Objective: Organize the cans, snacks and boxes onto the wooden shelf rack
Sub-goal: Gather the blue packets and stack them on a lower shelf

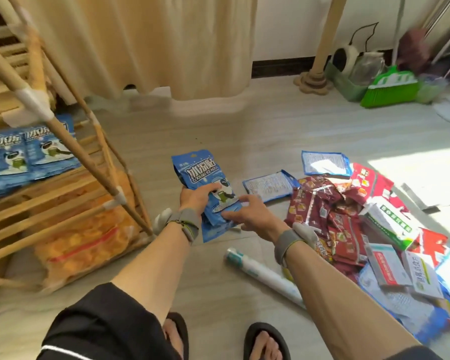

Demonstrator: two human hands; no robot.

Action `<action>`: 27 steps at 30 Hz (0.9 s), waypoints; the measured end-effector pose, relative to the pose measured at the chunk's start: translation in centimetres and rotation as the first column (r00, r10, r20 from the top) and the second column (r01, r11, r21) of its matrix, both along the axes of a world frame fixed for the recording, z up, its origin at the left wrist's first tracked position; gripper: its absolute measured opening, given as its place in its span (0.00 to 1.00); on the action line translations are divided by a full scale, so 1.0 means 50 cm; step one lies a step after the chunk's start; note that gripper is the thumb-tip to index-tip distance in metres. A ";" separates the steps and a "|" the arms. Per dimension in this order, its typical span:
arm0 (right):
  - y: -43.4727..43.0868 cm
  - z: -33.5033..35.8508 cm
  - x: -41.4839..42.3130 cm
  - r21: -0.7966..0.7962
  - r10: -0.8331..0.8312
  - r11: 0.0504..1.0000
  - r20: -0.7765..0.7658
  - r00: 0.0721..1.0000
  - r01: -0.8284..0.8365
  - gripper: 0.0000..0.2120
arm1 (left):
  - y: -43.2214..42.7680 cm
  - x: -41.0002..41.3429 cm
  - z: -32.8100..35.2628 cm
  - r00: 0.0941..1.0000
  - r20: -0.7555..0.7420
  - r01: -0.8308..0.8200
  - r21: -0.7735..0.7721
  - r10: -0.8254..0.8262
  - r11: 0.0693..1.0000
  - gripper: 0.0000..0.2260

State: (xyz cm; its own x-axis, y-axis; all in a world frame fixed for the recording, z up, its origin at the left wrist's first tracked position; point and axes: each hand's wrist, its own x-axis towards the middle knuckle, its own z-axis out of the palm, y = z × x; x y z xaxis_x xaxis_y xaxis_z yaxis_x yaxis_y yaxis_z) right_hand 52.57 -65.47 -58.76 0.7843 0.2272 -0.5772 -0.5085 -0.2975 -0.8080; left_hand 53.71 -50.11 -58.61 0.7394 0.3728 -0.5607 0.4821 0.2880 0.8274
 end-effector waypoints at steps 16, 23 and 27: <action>-0.086 -0.370 0.259 -0.230 -0.545 0.837 -0.277 0.792 0.496 0.19 | 0.081 0.096 -0.265 0.976 -0.156 0.159 0.034 -0.152 0.987 0.12; -0.092 -0.396 0.272 -0.374 -0.557 0.785 -0.081 0.826 0.493 0.18 | 0.092 0.075 -0.242 0.971 -0.181 0.171 0.059 -0.158 0.984 0.11; -0.061 -0.272 0.228 -0.423 -0.365 0.776 0.306 0.879 0.469 0.13 | 0.103 0.057 -0.196 0.978 -0.174 0.136 0.099 -0.117 0.986 0.11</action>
State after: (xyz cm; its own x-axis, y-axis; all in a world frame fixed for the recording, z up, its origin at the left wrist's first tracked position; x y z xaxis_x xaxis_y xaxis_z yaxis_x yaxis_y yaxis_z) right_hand 63.95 -68.51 -72.38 0.8443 -0.4071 -0.3486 -0.5194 -0.4614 -0.7192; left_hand 56.54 -44.97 -68.41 0.6836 0.3483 -0.6414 0.6432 0.1278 0.7549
